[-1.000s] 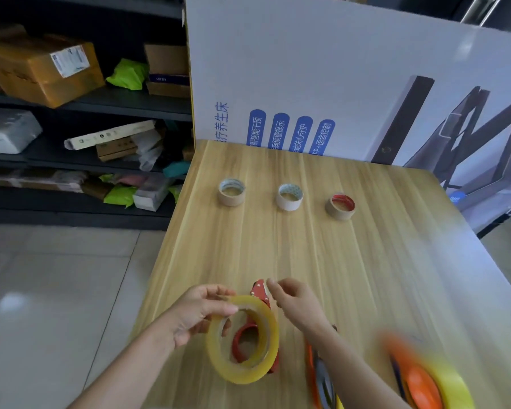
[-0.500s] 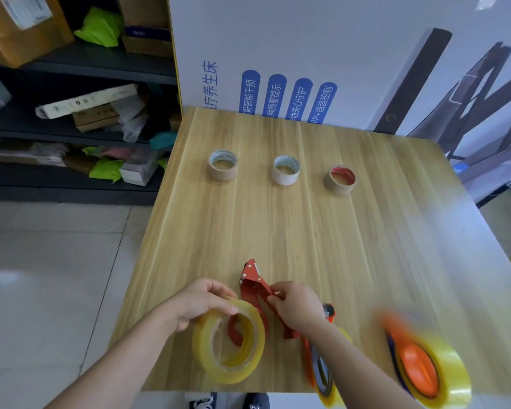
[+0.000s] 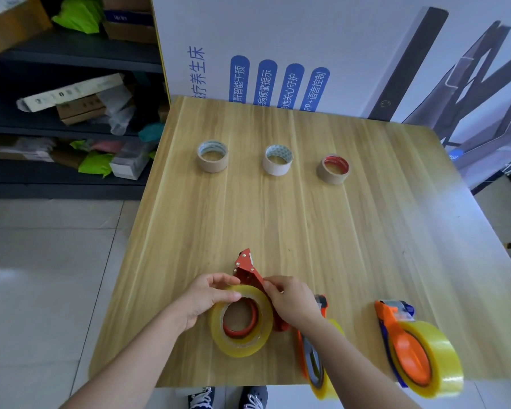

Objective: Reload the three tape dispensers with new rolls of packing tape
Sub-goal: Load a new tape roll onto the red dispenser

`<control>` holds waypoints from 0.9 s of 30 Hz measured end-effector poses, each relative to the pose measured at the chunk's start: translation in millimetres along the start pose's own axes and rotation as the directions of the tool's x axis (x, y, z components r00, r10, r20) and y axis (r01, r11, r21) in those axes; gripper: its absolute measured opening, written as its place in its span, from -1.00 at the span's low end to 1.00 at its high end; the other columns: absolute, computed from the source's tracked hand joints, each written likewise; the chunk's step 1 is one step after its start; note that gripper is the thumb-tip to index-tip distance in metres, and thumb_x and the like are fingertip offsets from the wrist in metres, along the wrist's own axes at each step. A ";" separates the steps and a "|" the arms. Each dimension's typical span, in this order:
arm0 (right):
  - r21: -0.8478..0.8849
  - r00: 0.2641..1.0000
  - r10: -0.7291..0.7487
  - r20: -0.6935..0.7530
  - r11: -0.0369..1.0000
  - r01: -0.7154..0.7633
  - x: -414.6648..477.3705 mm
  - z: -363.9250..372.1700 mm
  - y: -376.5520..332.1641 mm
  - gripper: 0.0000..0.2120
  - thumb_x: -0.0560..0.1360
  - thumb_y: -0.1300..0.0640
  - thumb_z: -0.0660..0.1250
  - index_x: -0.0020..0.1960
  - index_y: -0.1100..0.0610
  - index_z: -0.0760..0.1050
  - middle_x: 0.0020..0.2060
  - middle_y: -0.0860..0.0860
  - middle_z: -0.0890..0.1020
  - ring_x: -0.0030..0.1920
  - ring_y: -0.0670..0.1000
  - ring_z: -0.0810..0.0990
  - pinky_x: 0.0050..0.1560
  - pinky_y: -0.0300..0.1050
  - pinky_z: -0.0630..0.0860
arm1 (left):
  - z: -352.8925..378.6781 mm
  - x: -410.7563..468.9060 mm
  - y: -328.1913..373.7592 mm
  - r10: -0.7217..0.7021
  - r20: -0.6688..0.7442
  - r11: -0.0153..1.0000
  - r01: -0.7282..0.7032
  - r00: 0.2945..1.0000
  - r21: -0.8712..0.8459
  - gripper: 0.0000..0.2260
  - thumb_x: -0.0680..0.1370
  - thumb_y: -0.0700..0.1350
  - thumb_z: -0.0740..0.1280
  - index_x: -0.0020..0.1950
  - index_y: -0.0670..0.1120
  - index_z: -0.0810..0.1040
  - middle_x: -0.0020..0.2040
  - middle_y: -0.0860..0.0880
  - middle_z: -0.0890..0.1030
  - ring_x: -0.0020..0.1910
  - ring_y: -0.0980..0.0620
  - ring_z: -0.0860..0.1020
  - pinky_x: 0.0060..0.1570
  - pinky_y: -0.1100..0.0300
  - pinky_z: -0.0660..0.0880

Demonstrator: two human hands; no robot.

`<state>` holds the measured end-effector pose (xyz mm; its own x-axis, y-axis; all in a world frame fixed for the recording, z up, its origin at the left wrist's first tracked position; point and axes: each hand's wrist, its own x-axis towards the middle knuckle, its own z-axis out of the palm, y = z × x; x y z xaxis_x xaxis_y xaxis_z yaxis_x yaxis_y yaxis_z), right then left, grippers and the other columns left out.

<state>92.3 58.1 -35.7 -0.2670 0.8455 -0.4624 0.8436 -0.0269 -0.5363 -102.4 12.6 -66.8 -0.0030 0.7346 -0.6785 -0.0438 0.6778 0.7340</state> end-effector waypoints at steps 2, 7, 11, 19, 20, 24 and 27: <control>0.002 1.000 0.001 -0.003 1.000 -0.001 -0.7 1.6 -0.7 -0.71 0.58 -0.12 0.22 0.19 -0.06 0.60 0.03 -0.04 0.69 0.06 0.04 0.62 -0.02 -0.11 0.52 | 3.4 3.9 -3.2 0.030 -0.060 0.999 -0.031 0.998 -0.020 -0.78 0.32 -0.16 0.57 -0.08 -0.01 0.67 -0.03 -0.02 0.67 0.01 0.06 0.59 -0.03 0.26 0.44; -0.140 0.999 -0.011 -0.037 0.990 0.006 -4.5 16.7 -4.9 -0.55 0.41 -0.30 0.34 0.14 -0.03 0.48 -0.07 -0.04 0.64 -0.04 0.05 0.62 -0.12 -0.06 0.54 | 6.7 12.0 -7.7 0.137 -0.247 0.978 -0.092 0.959 0.186 -0.81 0.40 -0.04 0.51 -0.05 0.06 0.57 0.02 0.07 0.60 0.02 0.11 0.54 -0.04 0.24 0.44; -0.219 0.999 0.014 -0.035 0.975 -0.022 -8.2 35.3 -5.5 -0.54 0.42 -0.23 0.37 0.14 0.02 0.37 -0.01 -0.01 0.61 -0.02 0.08 0.61 -0.21 -0.10 0.47 | 9.8 8.5 -19.4 0.187 -0.252 0.922 -0.081 0.950 0.379 -0.73 0.41 -0.06 0.50 0.07 0.05 0.54 0.10 0.06 0.49 0.05 0.08 0.51 0.05 0.19 0.46; -0.202 0.997 0.008 -0.076 0.979 -0.023 -7.5 42.2 -4.5 -0.78 0.44 0.05 0.31 -0.01 0.04 0.29 -0.17 -0.03 0.58 -0.20 0.06 0.57 -0.43 -0.15 0.32 | 6.1 -10.3 -25.2 0.138 -0.231 0.980 -0.099 0.963 0.173 -0.56 0.41 -0.02 0.50 0.25 0.06 0.48 0.12 0.06 0.53 0.11 0.11 0.50 0.07 0.22 0.45; -0.143 0.997 0.006 -0.080 0.990 -0.018 -8.4 40.7 -5.2 -0.77 0.42 0.04 0.32 -0.02 0.04 0.30 -0.19 -0.04 0.57 -0.22 0.05 0.55 -0.44 -0.16 0.31 | 3.7 -16.4 -22.4 0.122 -0.227 0.989 -0.099 0.966 0.110 -0.55 0.41 0.03 0.49 0.26 0.07 0.47 0.15 0.05 0.53 0.13 0.11 0.49 0.09 0.20 0.43; 0.156 0.993 0.006 -0.117 0.988 0.013 -9.6 34.3 -13.7 -0.74 0.39 -0.01 0.40 0.00 -0.02 0.39 -0.19 -0.13 0.60 -0.21 -0.10 0.58 -0.34 -0.24 0.45 | 0.2 -35.0 -3.8 -0.017 -0.043 0.922 -0.001 0.999 -0.386 -0.54 0.42 0.22 0.33 0.25 0.04 0.54 0.15 -0.05 0.64 0.13 -0.04 0.59 0.17 0.03 0.49; 0.312 0.981 -0.022 -0.191 0.947 0.081 -9.0 21.2 -30.9 -0.73 0.39 -0.01 0.43 0.02 -0.07 0.40 -0.17 -0.17 0.61 -0.16 -0.15 0.59 -0.27 -0.24 0.49 | -8.6 -50.8 19.3 0.026 0.080 0.796 0.028 0.996 -0.605 -0.58 0.46 0.11 0.29 0.16 -0.14 0.63 0.09 -0.23 0.65 0.01 -0.14 0.65 0.02 -0.01 0.57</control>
<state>58.8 40.0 -29.9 -0.1913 0.9321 -0.3075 0.6317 -0.1229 -0.7654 -111.7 -11.9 -18.4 0.0759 0.7522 -0.6546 -0.6391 0.5406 0.5471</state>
